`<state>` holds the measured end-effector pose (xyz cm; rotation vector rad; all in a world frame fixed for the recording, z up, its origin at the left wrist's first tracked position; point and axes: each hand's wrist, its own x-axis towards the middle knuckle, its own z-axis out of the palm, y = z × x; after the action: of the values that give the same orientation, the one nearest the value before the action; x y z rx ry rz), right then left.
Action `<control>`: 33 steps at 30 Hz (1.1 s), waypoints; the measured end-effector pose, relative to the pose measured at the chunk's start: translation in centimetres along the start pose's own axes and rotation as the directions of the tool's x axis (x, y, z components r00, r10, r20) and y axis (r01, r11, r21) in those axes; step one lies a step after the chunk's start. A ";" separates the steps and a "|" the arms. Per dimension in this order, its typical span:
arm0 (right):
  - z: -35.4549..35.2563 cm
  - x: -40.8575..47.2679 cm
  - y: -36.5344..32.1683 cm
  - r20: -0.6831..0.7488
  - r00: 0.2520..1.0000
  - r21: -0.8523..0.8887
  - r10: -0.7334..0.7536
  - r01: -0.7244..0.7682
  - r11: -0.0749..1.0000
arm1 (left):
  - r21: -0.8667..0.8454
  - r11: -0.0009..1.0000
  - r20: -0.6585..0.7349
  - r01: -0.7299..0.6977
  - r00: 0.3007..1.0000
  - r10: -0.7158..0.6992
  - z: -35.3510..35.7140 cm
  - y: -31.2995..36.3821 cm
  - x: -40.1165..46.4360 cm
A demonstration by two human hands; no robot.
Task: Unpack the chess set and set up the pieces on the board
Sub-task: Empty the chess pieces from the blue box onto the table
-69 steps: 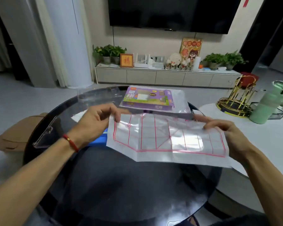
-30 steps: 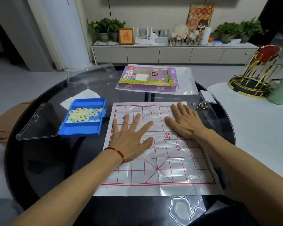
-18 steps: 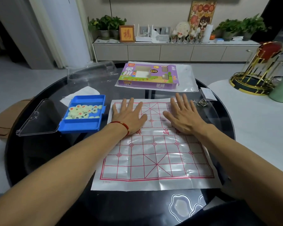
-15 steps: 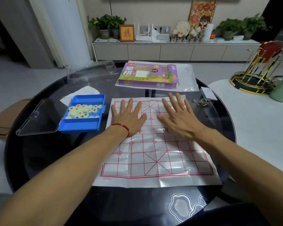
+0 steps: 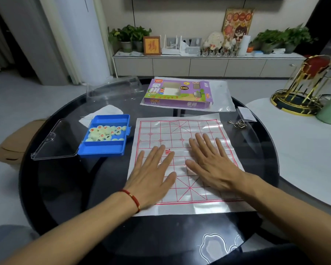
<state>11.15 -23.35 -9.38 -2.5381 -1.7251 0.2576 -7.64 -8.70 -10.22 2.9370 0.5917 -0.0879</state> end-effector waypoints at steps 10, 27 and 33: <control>0.7 -1.6 -1.4 0.054 0.998 -0.029 0.044 -0.043 0.999 | -0.208 0.978 -0.036 0.001 0.999 -0.009 -3.5 -1.0 -0.1; -5.2 18.9 -21.1 -0.033 0.988 0.123 -0.152 0.155 0.980 | -0.224 0.587 0.083 0.778 0.615 -0.784 -7.8 -17.3 -7.9; -2.0 16.9 -23.9 -0.256 0.966 -0.044 -0.038 0.028 0.999 | -0.816 0.221 0.181 0.534 0.599 -0.780 -7.3 -16.6 -8.2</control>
<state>-4.40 1.27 -5.71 -2.4366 -1.6857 -0.1057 -21.45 4.41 -4.44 1.5723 1.4554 0.4148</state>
